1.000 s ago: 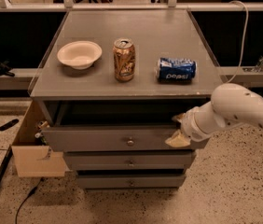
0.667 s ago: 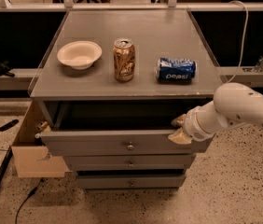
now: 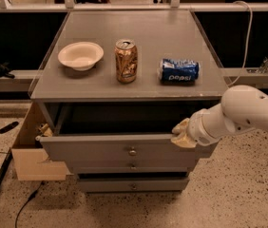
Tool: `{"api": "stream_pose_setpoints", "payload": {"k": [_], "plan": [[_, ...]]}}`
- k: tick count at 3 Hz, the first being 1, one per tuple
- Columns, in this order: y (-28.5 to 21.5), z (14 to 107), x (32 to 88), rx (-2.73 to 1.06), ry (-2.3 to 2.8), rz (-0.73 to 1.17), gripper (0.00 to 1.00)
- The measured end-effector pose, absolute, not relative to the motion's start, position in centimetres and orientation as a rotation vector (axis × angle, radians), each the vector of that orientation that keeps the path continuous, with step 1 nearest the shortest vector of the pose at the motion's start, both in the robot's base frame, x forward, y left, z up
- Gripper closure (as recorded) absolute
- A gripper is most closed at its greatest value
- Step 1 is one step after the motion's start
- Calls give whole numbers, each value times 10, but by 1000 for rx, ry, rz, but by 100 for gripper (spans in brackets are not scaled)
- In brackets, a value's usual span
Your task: Open top drawer
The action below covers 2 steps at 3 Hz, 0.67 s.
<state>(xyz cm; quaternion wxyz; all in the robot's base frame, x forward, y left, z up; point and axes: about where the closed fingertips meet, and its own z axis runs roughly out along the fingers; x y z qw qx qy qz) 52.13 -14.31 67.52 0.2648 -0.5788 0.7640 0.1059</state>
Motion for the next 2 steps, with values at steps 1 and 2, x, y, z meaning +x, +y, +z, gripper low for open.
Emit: {"api": "stream_pose_setpoints", "payload": {"k": [1,2], "plan": [[-143,675,521,-1564,2064,286,74],[-143,675,521,-1564,2064,286,51]]}}
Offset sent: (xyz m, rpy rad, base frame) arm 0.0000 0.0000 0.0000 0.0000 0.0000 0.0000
